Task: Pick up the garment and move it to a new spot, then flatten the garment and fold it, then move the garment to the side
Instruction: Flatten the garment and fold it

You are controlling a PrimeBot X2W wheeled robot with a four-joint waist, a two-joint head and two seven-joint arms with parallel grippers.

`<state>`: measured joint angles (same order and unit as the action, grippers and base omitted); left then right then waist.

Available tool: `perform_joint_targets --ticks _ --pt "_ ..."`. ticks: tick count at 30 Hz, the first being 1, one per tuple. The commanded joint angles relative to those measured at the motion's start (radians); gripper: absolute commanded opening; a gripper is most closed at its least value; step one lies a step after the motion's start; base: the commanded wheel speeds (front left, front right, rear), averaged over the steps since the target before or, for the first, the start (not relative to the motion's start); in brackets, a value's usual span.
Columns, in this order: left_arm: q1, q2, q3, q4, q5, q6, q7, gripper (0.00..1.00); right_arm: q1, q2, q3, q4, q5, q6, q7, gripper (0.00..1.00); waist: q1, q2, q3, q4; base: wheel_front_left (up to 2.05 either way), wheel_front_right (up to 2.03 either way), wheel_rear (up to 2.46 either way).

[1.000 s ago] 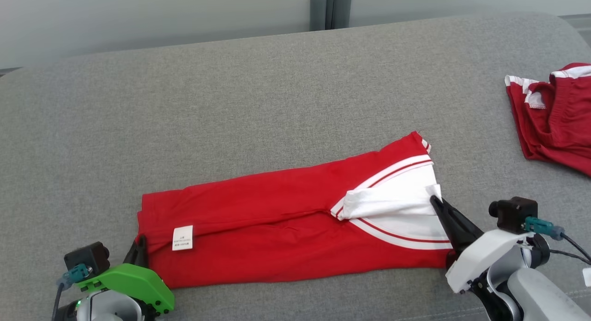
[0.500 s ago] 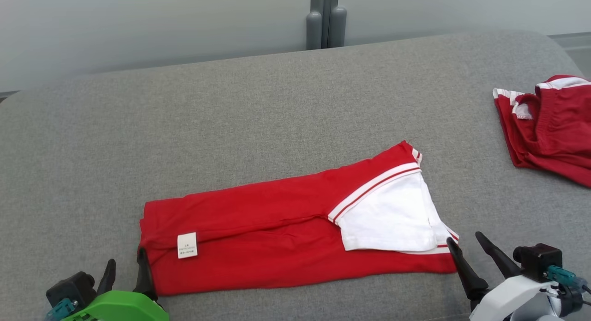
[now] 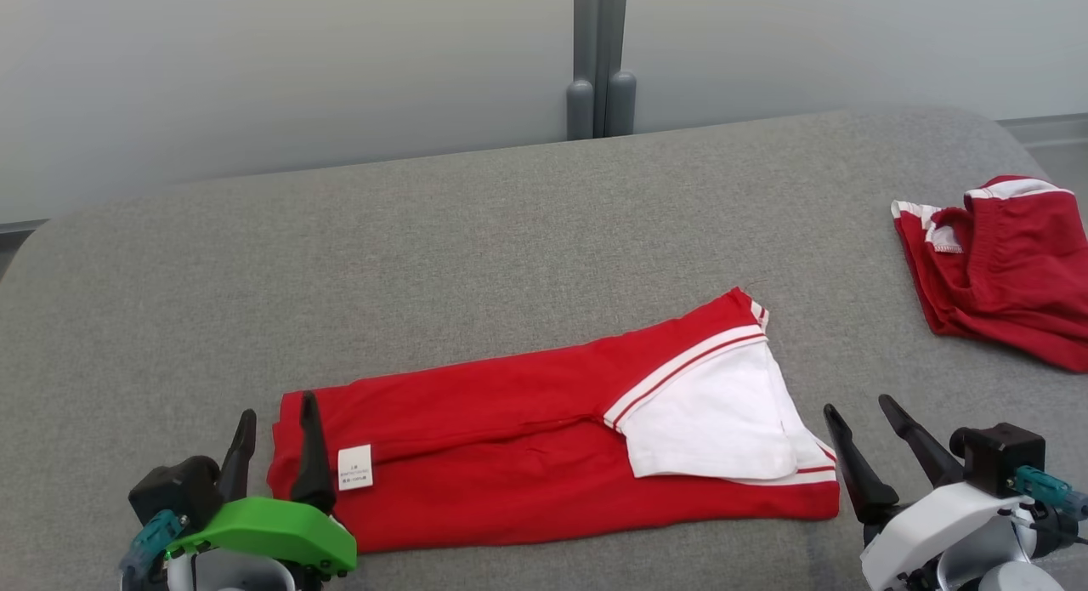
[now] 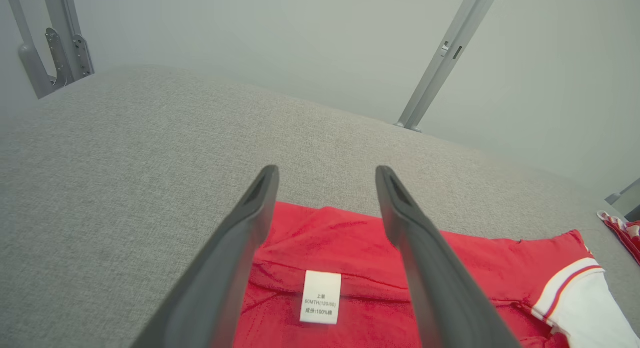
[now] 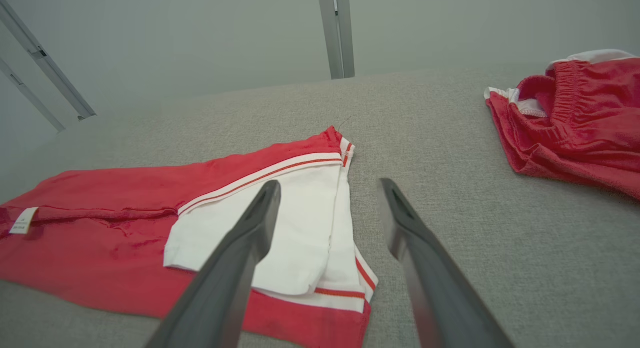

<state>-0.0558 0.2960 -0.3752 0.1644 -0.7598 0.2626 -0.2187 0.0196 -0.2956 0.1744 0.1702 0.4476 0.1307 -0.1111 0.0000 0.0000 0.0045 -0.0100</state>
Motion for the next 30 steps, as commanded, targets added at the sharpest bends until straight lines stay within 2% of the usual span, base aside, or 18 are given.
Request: perform_joint_targets --ticks 1,10,23,30 --pt "-0.022 -0.007 -0.006 0.000 0.012 -0.005 -0.007 1.00 -0.013 0.006 -0.006 -0.013 -0.014 0.000 0.009 1.00 0.0000 0.0000 -0.012 0.005 0.00 0.00 0.00" --pt "-0.028 -0.004 -0.038 0.033 0.052 -0.016 -0.020 1.00 -0.068 0.024 -0.016 0.009 -0.030 0.000 0.049 1.00 0.0000 0.0000 -0.034 0.024 0.00 0.00 0.00" --pt "-0.032 -0.004 -0.026 0.043 0.073 -0.009 -0.037 1.00 -0.139 0.057 -0.090 0.131 -0.071 0.000 0.078 1.00 0.0000 0.0000 -0.031 0.071 0.00 0.00 0.00" --pt "-0.042 -0.009 -0.022 0.034 0.083 -0.016 -0.039 1.00 -0.218 0.058 -0.082 0.309 -0.087 0.000 0.162 1.00 0.0000 0.0000 -0.010 0.109 0.00 0.00 0.00"
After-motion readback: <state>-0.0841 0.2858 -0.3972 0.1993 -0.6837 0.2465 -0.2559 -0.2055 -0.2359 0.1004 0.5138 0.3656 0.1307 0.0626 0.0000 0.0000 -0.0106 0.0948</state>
